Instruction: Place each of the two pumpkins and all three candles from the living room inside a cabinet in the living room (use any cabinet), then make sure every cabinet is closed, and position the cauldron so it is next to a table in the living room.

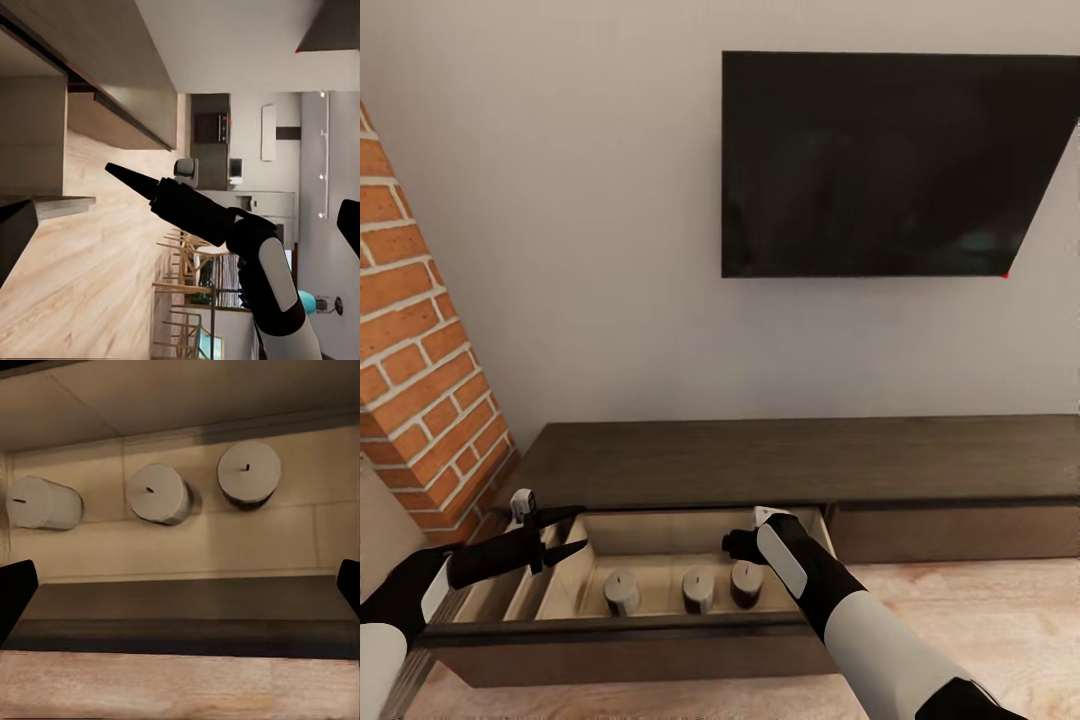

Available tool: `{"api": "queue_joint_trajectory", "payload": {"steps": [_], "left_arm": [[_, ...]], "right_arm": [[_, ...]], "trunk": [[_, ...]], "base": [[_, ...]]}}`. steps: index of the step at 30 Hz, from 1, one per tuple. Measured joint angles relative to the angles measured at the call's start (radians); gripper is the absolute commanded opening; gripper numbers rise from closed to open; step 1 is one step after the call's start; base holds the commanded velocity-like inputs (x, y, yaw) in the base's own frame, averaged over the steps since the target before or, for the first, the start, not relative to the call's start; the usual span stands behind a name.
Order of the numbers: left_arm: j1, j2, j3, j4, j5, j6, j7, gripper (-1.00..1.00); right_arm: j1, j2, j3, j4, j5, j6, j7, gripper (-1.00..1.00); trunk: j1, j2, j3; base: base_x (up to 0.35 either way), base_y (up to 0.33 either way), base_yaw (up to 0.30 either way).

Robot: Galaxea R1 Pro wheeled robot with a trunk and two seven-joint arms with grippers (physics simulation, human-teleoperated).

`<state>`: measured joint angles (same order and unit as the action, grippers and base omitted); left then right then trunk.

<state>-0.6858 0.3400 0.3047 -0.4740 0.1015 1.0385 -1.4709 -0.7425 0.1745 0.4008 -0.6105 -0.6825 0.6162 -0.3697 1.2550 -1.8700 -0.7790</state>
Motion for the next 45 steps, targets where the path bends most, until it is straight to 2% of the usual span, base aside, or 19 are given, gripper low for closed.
{"api": "queue_joint_trajectory", "payload": {"steps": [22,31,45], "left_arm": [[0.0,0.0,0.001,0.0,0.0,0.0,0.001,1.0],[0.0,0.0,-0.001,0.0,0.0,0.0,0.0,1.0],[0.0,0.001,-0.002,0.0,0.0,0.0,0.0,1.0]], "right_arm": [[0.0,0.0,0.0,-0.002,-0.002,-0.006,0.0,1.0],[0.0,0.0,0.0,-0.002,-0.001,-0.006,0.0,1.0],[0.0,0.0,0.001,-0.002,0.001,-0.007,0.0,1.0]], "trunk": [[-0.084,0.154,0.069],[-0.119,0.217,0.097],[-0.119,0.217,0.097]], "base": [[-0.04,0.012,0.0],[-0.258,0.0,0.0],[-0.321,0.0,0.0]]}}
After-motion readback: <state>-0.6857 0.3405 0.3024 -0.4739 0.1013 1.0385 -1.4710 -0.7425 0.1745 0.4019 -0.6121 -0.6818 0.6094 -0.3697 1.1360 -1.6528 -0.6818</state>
